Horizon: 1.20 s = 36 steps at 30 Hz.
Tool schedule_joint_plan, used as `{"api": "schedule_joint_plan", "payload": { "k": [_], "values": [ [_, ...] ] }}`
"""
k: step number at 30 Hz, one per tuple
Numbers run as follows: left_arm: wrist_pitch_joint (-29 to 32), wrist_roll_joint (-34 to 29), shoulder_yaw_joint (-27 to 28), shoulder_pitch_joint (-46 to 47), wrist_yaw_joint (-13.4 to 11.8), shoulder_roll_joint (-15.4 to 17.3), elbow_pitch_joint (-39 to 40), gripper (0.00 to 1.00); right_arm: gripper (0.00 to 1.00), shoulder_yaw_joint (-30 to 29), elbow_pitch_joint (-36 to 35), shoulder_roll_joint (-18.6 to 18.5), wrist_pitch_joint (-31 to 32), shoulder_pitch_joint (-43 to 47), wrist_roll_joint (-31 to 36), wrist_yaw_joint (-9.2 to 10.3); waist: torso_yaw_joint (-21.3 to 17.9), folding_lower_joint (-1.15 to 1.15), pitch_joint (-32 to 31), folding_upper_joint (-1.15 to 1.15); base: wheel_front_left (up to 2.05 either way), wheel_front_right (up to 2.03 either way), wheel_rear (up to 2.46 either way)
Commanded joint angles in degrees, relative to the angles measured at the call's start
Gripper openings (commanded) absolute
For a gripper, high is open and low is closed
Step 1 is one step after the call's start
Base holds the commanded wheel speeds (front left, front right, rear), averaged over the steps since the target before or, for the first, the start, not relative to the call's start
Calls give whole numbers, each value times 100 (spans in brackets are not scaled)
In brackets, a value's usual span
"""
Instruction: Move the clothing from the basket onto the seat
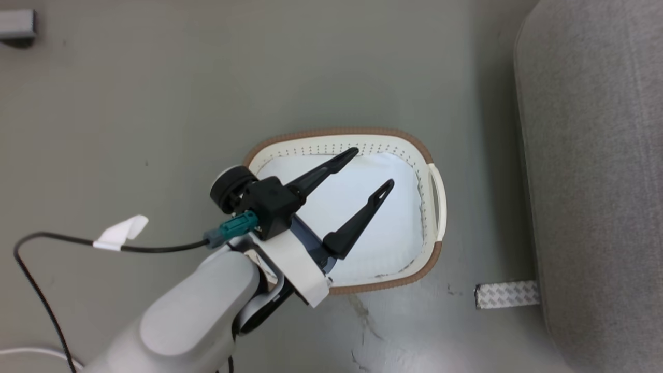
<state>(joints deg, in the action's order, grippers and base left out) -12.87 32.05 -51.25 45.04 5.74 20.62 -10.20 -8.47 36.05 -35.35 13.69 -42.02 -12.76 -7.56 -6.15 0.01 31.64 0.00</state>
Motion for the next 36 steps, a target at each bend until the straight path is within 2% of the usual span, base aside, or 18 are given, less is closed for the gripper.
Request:
{"api": "schedule_joint_plan", "payload": {
  "k": [1,9,15,19,25,31,36],
  "values": [
    [-75,54,-1,-133,-13,-31,-109,100,100,223,-22,-91,93,182,-124,15,-37,-1,-290,0,0,0,0],
    [-188,221,105,-543,-62,-118,-488,100,100,1122,-265,-437,439,644,-641,15,-151,-1,-1213,0,0,0,0],
    [-225,397,413,-1029,-238,-181,-733,100,100,2012,-1068,-988,310,977,-993,15,-213,-1,-2121,0,0,0,0],
    [-232,475,689,-1326,-345,-239,-731,100,100,2178,-1616,-1089,117,1091,-1162,15,-153,-1,-2617,0,0,0,0],
    [-226,508,1337,-1754,-574,-243,-585,100,100,1889,-2290,-709,-387,1400,-1139,15,71,-1,-3049,0,0,0,0],
    [-226,513,1972,-2144,-712,-213,-470,100,100,1463,-2800,14,-904,1942,-913,15,393,-1,-3228,0,0,0,0],
    [-226,509,2590,-2588,-754,-235,-319,100,100,1177,-3130,813,-1394,2486,-904,15,612,-1,-3313,0,0,0,0]
  ]
}}
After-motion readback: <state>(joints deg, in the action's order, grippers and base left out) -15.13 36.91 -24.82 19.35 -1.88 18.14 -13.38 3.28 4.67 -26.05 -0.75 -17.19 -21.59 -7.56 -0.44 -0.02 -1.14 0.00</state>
